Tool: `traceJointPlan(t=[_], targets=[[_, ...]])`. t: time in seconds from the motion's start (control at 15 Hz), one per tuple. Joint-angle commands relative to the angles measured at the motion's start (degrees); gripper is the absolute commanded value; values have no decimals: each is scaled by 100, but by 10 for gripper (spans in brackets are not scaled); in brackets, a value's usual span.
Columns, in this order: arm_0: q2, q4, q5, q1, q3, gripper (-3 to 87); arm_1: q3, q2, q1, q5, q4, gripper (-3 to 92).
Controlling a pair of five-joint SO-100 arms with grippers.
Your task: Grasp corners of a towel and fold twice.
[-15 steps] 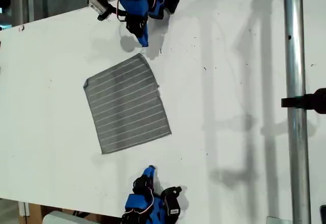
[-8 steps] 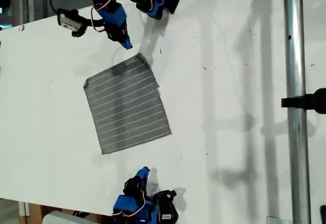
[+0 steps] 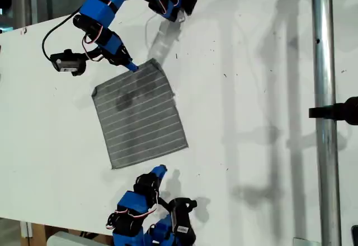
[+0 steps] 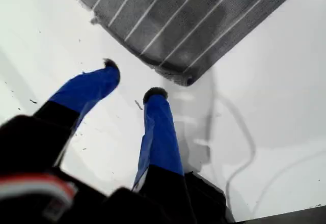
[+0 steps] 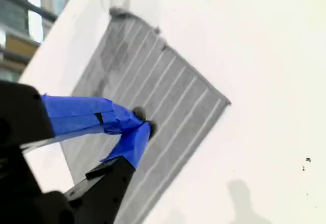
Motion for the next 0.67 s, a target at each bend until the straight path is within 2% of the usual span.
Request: traceJointPlan(t=[0.0,0.13,0.33,0.47,0.6], targets=[[-105,-88,624,229,-598,253,-439,-88,141,-176,-35,273],[-176,123,976,123,-756,289,-396,-149,229,-211,-114,301],[-809,642,1151,62,-1187,290,-237,-387,220,-308,-352,304],[-1758,940,1037,105,-1687,294,229,-466,211,-325,-747,302],[-2241,879,870,70,-1714,296,967,-615,220,-334,-1248,297]])
